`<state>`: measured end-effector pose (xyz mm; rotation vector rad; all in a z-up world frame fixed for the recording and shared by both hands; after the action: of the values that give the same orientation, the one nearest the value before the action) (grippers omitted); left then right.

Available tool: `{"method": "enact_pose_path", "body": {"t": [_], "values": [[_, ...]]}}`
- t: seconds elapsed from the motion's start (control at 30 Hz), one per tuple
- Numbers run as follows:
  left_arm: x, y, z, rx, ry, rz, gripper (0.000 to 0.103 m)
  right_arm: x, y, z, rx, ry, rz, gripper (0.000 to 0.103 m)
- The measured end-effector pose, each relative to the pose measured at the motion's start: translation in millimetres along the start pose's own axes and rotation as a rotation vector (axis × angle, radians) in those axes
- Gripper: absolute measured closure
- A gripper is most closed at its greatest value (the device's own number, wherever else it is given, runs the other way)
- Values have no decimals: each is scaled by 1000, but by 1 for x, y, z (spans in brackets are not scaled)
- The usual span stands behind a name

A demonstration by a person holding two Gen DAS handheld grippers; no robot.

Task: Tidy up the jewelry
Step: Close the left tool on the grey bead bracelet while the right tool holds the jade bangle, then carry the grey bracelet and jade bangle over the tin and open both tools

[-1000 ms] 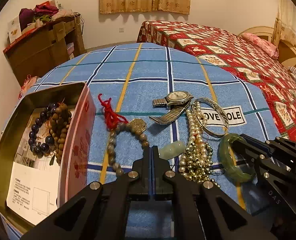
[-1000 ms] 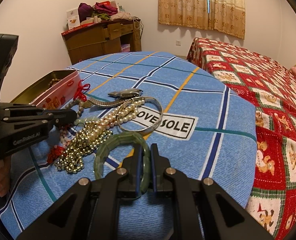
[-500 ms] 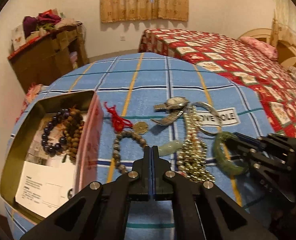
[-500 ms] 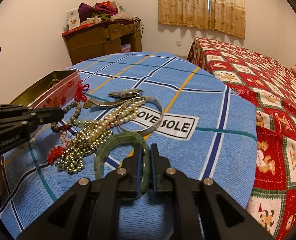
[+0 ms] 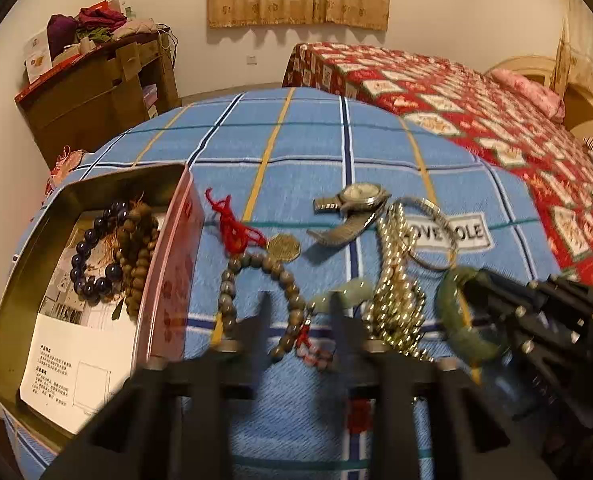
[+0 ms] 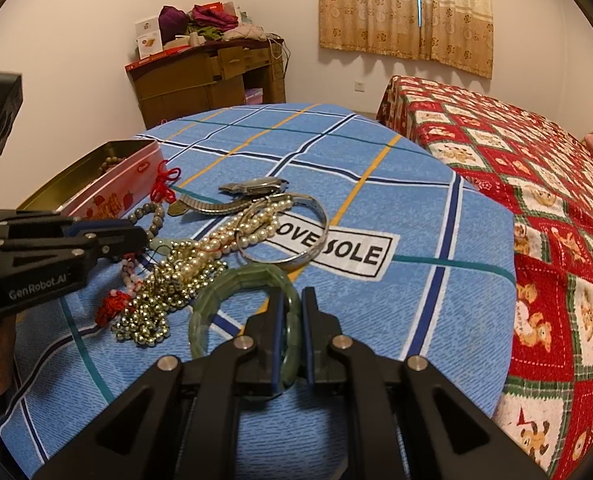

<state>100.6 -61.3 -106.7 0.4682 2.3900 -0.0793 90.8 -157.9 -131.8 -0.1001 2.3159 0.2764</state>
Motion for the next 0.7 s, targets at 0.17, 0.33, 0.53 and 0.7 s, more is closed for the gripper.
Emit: {"method": "enact_pose_path", "body": {"t": [0.17, 0.33, 0.53, 0.7], "values": [[-7, 0, 8, 7, 5, -5, 61, 0, 0, 0, -1, 0, 0, 92], [-12, 0, 22, 25, 30, -18, 61, 0, 0, 0, -1, 0, 0, 92], [-10, 6, 29, 4, 53, -51, 68, 0, 1, 1, -3, 0, 0, 92], [-5, 1, 26, 15, 55, -13, 95, 0, 1, 0, -2, 0, 1, 92]]}}
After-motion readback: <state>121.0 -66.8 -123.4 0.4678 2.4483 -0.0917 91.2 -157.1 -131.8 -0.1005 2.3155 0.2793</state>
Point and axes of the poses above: each gripper's, at about its wrist camera, not at the fingertips, and z roughly the way its jaws point, y to its left, x to its underside, the point moved 3 cm from there along z, roughly the way its jaws point, and after that the axes turned 9 degrees about z, right-handed, at the moved point
